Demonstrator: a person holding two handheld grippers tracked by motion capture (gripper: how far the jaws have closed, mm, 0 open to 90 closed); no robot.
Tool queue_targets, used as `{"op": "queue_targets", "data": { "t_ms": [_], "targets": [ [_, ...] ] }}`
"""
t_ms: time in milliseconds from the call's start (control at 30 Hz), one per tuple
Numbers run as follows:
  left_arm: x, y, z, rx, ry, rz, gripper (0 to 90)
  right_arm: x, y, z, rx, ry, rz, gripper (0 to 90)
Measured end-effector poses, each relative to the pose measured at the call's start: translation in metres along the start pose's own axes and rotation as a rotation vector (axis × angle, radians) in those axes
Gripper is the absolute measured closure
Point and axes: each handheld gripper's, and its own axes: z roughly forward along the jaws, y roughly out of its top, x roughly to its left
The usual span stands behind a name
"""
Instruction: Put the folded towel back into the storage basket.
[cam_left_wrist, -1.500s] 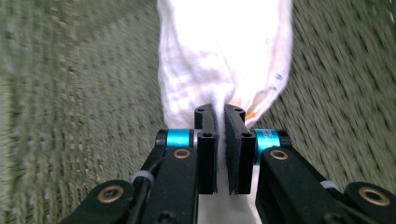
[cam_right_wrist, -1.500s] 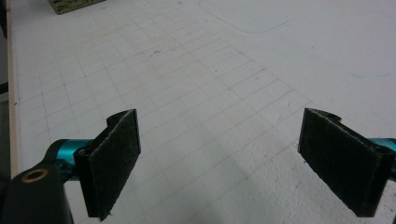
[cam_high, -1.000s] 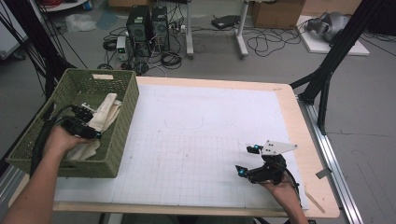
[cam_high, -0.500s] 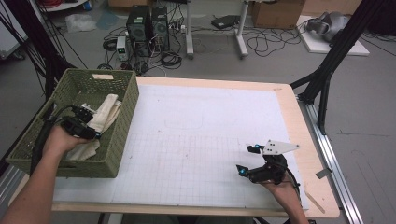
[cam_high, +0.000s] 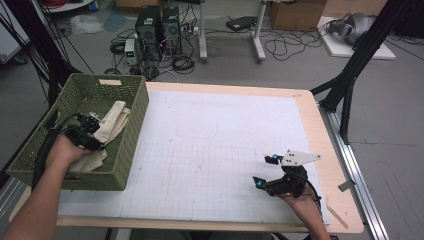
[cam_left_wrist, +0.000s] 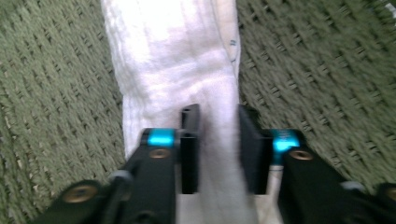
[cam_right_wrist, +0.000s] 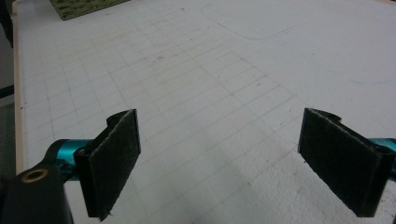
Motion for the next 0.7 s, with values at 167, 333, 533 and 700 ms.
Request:
{"op": "queue_targets", "data": {
  "t_ms": [167,333,533,700],
  "targets": [
    [0.004,0.002,-0.004,-0.037,0.037,-0.044,82.6,0.000,0.000,0.000,-0.002,0.001,0.002,12.4],
    [0.008,0.004,-0.014,-0.138,0.090,-0.107,82.5,0.000,0.000,0.000,0.001,0.003,0.006,12.4],
    [0.002,0.005,-0.002,-0.111,-0.028,-0.073,80.4,0.000,0.000,0.002,0.004,0.003,0.001,12.4],
    [-0.003,0.004,0.005,-0.039,-0.141,-0.039,66.7,0.001,0.001,0.002,0.003,0.006,0.003,12.4]
  ]
}}
